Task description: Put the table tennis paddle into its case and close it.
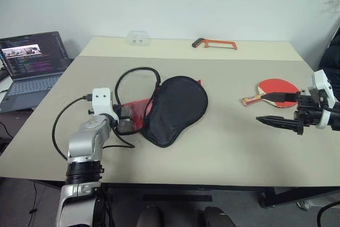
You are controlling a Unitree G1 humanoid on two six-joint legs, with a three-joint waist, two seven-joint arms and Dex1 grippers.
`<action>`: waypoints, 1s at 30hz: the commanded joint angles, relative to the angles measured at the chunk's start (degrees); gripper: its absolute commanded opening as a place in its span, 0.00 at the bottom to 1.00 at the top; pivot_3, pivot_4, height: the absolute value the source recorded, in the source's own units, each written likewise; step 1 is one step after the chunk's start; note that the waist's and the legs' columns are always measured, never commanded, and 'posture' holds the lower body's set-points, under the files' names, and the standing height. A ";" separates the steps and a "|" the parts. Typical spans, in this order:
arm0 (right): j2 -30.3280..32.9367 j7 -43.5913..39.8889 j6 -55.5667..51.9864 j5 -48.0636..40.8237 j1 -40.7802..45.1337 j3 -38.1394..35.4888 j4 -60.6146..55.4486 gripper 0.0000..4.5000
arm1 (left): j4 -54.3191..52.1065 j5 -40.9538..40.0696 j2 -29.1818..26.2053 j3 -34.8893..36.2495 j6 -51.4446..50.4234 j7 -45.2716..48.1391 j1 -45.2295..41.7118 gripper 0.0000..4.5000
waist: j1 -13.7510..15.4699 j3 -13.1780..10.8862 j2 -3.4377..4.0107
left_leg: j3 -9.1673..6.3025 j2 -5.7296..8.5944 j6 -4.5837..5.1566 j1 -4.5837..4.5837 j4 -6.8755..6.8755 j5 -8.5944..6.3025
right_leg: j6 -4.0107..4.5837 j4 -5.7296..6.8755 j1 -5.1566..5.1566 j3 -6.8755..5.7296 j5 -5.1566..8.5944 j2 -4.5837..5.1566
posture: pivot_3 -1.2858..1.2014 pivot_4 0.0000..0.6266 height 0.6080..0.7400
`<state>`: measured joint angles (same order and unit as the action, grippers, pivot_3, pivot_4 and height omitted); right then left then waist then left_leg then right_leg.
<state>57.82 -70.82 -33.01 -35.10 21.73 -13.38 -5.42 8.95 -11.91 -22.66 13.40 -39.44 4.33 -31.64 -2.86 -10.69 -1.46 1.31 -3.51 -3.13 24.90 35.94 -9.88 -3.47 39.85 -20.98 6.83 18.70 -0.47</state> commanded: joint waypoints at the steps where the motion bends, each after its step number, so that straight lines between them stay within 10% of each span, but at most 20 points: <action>1: 0.66 0.44 0.17 -1.18 0.53 -2.61 -1.66 1.00 | 0.52 1.20 1.43 1.02 4.13 -2.62 -2.60 0.00 | 0.03 0.00 0.00 | 0.00 0.00 0.00 0.00 0.00 0.00 | 0.00 -0.01 0.00 0.00 0.00 0.00 | 0.52 0.24 1.00; 30: -0.07 0.72 1.46 -0.14 3.01 -1.34 -0.58 1.00 | 13.17 7.38 22.14 -0.13 18.01 -26.74 -16.26 0.00 | 0.30 -0.08 -0.14 | 0.00 0.06 -0.01 0.06 -0.02 0.00 | -0.05 -0.12 -0.01 0.02 -0.03 -0.01 | 0.52 0.24 1.00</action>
<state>57.61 -70.15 -32.62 -34.96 23.74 -13.67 -4.95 21.54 -5.40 -0.89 13.57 -24.22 -20.95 -45.53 -2.56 -10.77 -1.60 1.31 -3.45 -3.14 24.97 35.93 -9.87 -3.53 39.71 -21.00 6.85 18.67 -0.48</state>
